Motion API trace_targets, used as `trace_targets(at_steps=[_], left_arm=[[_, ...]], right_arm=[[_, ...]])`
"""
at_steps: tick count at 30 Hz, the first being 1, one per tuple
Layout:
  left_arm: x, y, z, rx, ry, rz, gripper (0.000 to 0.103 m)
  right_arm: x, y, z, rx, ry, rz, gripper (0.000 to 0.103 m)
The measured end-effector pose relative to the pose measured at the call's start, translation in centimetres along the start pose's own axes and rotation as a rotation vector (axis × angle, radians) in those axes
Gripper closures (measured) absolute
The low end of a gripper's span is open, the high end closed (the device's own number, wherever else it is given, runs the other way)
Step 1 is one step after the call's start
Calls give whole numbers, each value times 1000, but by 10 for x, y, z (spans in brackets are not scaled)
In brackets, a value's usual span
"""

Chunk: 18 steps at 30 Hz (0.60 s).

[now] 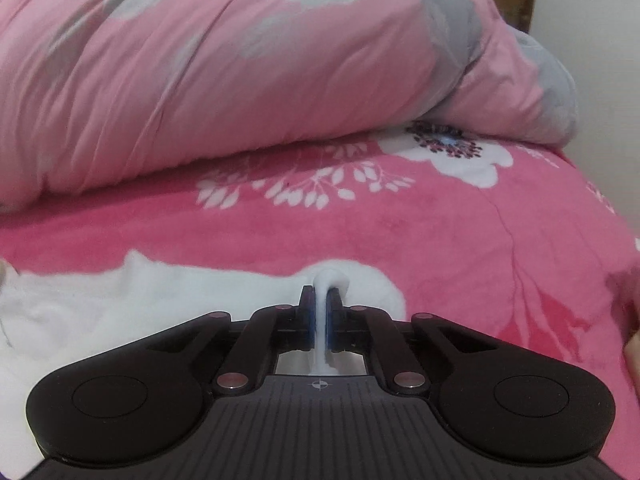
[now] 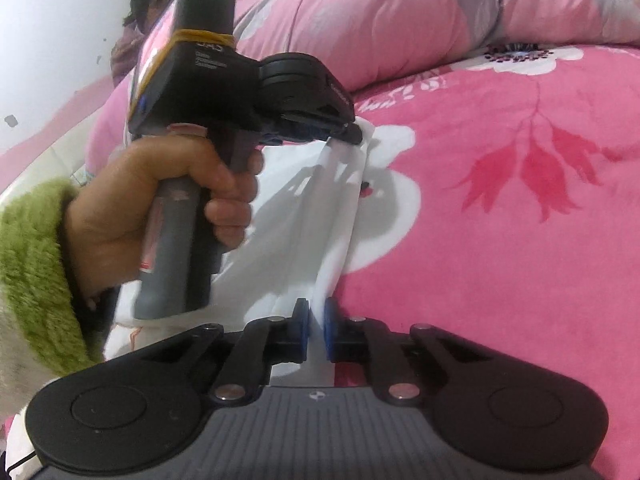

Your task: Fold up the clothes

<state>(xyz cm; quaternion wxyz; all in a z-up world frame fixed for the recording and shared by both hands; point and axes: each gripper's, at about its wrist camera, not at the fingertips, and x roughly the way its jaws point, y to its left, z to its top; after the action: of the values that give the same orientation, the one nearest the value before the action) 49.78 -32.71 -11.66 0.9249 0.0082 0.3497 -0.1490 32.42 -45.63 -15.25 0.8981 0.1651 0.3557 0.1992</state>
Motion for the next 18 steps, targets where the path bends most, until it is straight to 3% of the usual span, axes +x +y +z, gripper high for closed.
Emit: trace_targets(at_steps=[2, 4, 6, 7, 13, 18], left_arm=[[2, 0, -2, 7, -7, -14, 91], [0, 2, 1, 21, -7, -41, 72], [-12, 9, 5, 21, -3, -16, 48], [-23, 16, 7, 18, -14, 7, 45], [-111, 85, 11, 24, -117, 89, 37], [-142, 140, -26, 107, -10, 175, 37]], right_arm=[[-2, -4, 1, 21, -11, 3, 95], [-4, -8, 2, 47, -25, 6, 94], [-6, -13, 3, 73, -40, 9, 93], [-8, -16, 4, 94, -56, 0, 90], [-25, -29, 4, 207, -197, -25, 89], [-21, -27, 2, 223, -204, 11, 89]])
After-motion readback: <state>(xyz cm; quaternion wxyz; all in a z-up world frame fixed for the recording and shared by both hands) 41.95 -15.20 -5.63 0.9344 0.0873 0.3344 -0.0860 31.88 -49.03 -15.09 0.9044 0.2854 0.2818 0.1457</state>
